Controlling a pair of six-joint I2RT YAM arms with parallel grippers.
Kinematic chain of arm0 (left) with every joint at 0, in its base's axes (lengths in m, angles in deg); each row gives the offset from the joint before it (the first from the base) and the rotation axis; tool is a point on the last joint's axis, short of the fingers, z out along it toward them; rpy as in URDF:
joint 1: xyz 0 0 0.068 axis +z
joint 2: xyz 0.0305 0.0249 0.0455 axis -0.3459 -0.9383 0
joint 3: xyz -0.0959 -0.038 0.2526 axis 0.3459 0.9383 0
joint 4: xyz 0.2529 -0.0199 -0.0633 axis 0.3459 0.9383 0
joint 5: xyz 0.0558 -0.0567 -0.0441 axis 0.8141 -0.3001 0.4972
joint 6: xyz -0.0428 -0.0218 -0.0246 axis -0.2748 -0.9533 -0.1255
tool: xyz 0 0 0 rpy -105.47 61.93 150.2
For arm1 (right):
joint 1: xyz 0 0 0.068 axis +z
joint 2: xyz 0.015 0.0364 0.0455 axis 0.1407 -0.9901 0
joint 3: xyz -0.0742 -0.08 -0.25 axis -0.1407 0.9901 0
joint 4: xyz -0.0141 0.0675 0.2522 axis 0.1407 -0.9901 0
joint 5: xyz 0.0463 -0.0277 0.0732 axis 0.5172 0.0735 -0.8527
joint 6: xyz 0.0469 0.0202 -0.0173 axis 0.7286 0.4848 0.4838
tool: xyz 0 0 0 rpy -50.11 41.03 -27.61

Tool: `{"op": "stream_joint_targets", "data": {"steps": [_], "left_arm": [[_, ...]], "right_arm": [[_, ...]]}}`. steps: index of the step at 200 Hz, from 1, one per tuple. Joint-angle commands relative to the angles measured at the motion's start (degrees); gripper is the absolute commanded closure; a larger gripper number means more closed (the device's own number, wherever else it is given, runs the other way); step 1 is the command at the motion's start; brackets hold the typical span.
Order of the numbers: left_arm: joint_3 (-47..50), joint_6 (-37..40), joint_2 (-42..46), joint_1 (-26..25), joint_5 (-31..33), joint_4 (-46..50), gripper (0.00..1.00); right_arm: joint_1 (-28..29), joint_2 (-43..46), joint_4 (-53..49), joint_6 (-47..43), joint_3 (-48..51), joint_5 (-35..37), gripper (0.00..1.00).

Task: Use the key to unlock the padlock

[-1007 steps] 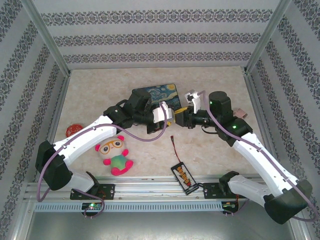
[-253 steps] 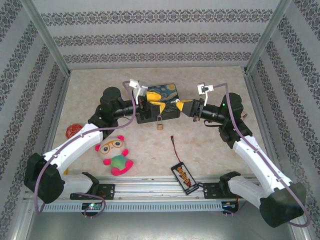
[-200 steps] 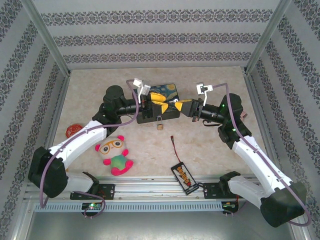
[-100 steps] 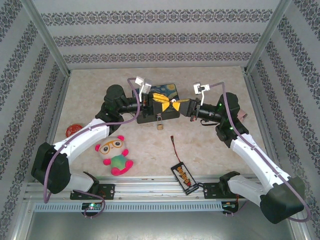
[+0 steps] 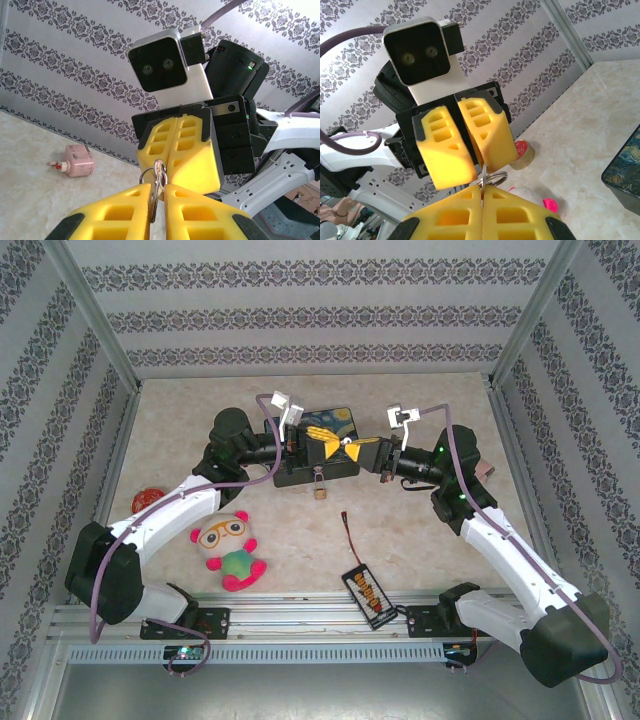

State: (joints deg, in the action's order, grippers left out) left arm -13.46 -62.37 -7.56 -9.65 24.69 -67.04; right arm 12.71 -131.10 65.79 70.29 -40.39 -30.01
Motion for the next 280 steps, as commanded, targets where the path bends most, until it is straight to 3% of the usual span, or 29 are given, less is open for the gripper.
{"op": "stream_joint_targets", "data": {"steps": [1,39,69,102,107,116,134,165,211,280], "left_arm": [[-2.08,0.02,-0.3,0.06,-2.33,-2.57,0.89],[-2.23,0.29,-0.41,0.0,-2.5,-2.11,0.9],[-2.46,0.45,-0.42,-0.13,-3.08,-1.81,1.0],[-2.91,2.62,0.34,-0.28,-3.45,1.01,1.0],[-3.13,3.73,0.75,-0.21,-3.48,2.29,1.0],[-3.88,6.9,1.7,-0.26,-3.4,6.57,1.0],[-6.56,16.54,4.44,-0.26,-1.76,20.96,1.0],[-12.93,32.18,7.94,-0.32,3.44,47.12,1.0],[-24.2,41.76,4.55,-0.62,10.21,74.14,1.0],[-30.98,42.63,0.29,-2.15,13.54,81.38,1.0]], "right_arm": [[0.65,-0.47,2.16,0.1,-1.38,-0.9,1.0],[0.75,-0.49,2.29,0.1,-1.27,-0.73,1.0],[0.75,-0.55,2.46,0.1,-1.2,-0.46,1.0],[0.56,-0.35,1.51,-0.12,-1.2,-0.09,1.0],[0.32,-0.24,0.71,-0.29,-1.2,0.19,0.91],[-0.24,0.24,-1.1,-1.1,-1.29,0.84,0.77],[-1.64,2.12,-7.75,-4.81,-1.4,2.88,0.62],[-3.47,7.53,-12.83,-9.83,0.47,5.92,0.5],[-3.07,10.55,-15.05,-13.44,0.23,3.1,0.51],[2.24,3.57,-12.52,-13.86,-2.87,-0.72,0.6]]}}
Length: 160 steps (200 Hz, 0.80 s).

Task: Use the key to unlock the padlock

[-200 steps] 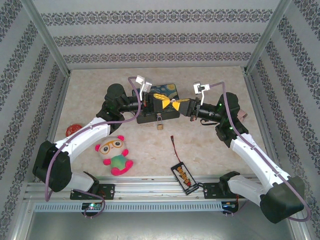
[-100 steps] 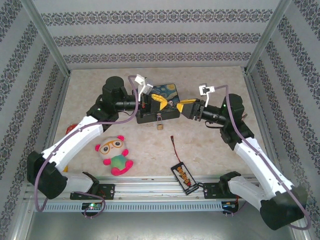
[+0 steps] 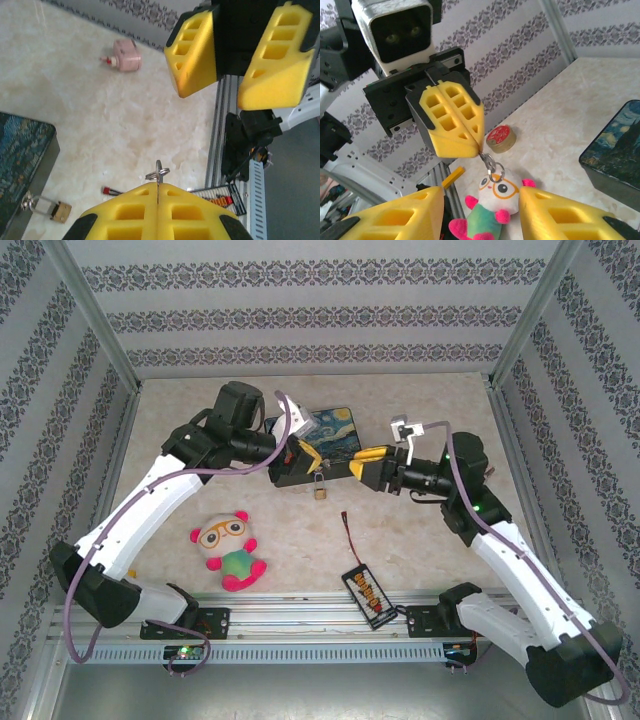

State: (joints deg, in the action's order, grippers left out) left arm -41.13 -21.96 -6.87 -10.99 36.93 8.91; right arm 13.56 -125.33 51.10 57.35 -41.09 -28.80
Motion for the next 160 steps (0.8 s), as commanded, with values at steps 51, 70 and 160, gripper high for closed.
{"op": "stream_joint_targets", "data": {"steps": [51,70,160], "left_arm": [[-4.18,2.39,-0.95,-0.95,0.59,5.16,1.0],[-4.15,2.7,-1.15,-0.96,0.84,5.41,1.0],[-3.47,3.16,-0.41,-0.95,0.49,4.34,1.0]], "right_arm": [[4.53,-7.46,7.06,0.6,-2.74,-2.83,0.63],[5.11,-8.67,7.9,0.85,-3.48,-3.29,0.68],[5.68,-12.74,9.9,1.88,-5.59,-5.31,0.72]]}}
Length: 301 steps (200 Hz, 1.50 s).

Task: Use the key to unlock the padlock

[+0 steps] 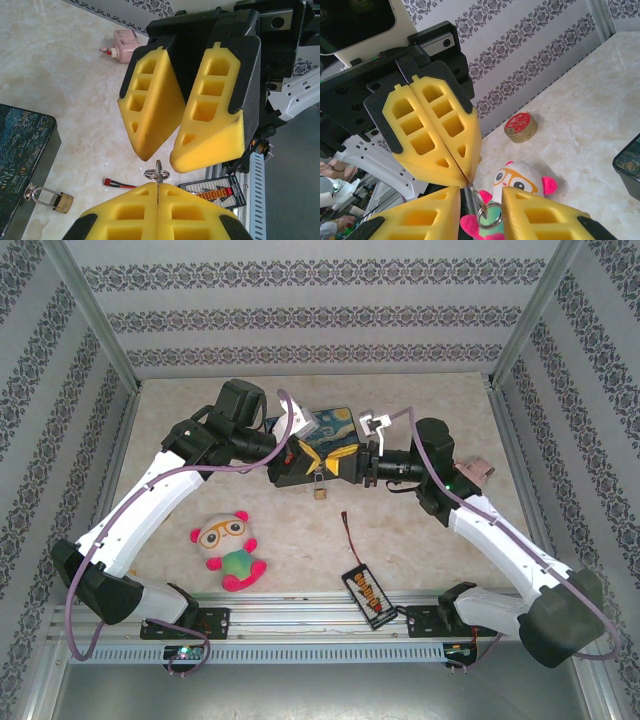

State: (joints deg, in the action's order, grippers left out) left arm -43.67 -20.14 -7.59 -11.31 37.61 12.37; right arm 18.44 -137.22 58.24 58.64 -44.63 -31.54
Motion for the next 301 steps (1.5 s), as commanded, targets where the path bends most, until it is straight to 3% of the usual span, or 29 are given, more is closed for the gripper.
{"op": "stream_joint_targets", "data": {"steps": [1,107,148,173,199,219,263,301], "left_arm": [[-0.89,1.33,0.32,-0.66,-0.2,0.86,1.0],[1.08,1.17,2.7,-0.62,1.1,-1.9,1.0],[1.44,0.83,3.14,-0.62,0.74,-2.49,1.0],[1.74,0.83,3.38,-0.62,1.01,-2.82,1.0],[2.12,-0.21,3.66,-0.53,2.11,-3.92,1.0],[2.74,-2.09,4.28,-0.47,3.54,-5.98,0.81],[5.34,-8.21,7.57,-0.36,11.36,-13.59,0.0],[10.92,-14.36,12.57,-0.35,23.55,-23.85,0.01]], "right_arm": [[0.81,-0.85,2.73,0.59,-2.01,-2.6,0.72],[1.34,-2.97,2.83,0.38,-2.41,-5.17,0.8],[1.25,-3.08,2.95,0.28,-2.36,-5.43,0.89],[1.21,-2.65,2.94,0.15,-2.32,-5.38,1.0],[0.82,-1.64,2.86,0.12,-1.5,-4.43,1.0],[0.05,-0.55,2.79,0.63,-0.51,-2.81,1.0],[-2.72,2.16,-0.11,2.23,1.89,2.8,1.0],[-5.67,3.82,-8.13,3.93,3.13,10.64,1.0]]}}
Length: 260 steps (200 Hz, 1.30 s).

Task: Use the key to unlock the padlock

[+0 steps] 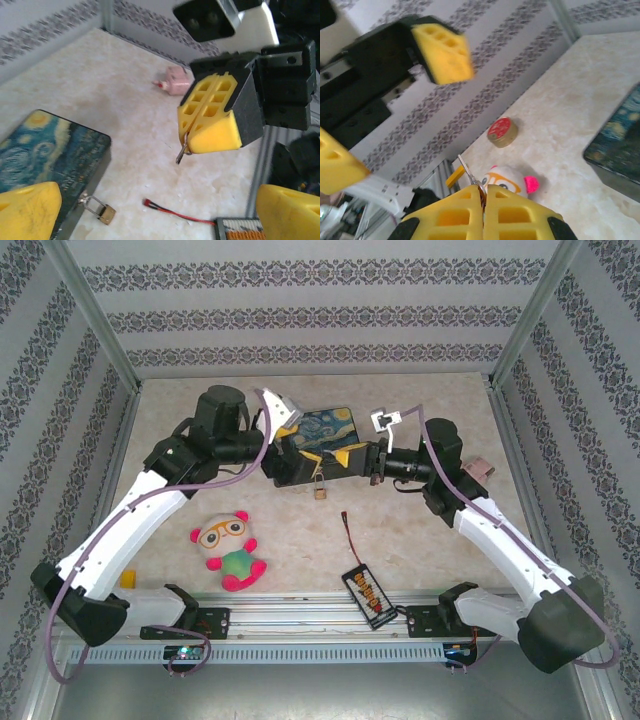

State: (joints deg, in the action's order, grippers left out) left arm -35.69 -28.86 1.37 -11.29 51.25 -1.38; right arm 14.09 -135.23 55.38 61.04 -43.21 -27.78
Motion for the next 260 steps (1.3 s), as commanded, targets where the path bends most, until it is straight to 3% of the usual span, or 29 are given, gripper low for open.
{"op": "stream_joint_targets", "data": {"steps": [1,49,92,116,158,205,260], "left_arm": [[3.08,-5.76,3.69,-0.38,10.24,-10.37,0.01],[7.07,-14.07,2.35,-2.27,19.14,-15.48,0.01],[12.47,-24.25,-3.33,-9.63,40.38,-14.7,0.03],[17.26,-32.21,-5.23,-12.52,47.2,-16.93,0.05],[23.18,-45.21,-10.93,-13.85,48.67,-20.3,0.09],[22.56,-48.17,-18.39,-15.8,50.92,-23.14,0.09],[17.02,-50.14,-28.51,-17.6,51.91,-21.54,0.09]], "right_arm": [[-1.37,1.99,-5.47,1.61,1.79,7.28,1.0],[-2.22,6.1,-15.65,0.11,4.05,20.73,1.0],[-2.74,6.6,-23.45,0.38,4.86,26.52,1.0],[-3.49,6.71,-25.61,0.6,6.41,28.31,1.0],[-8.17,6.67,-23.91,2.65,10.95,26.09,1.0],[-11.39,6.93,-25.46,3.28,13.51,27.35,1.0],[-11.89,7.33,-26.25,4.87,15.7,33.63,1.0]]}}
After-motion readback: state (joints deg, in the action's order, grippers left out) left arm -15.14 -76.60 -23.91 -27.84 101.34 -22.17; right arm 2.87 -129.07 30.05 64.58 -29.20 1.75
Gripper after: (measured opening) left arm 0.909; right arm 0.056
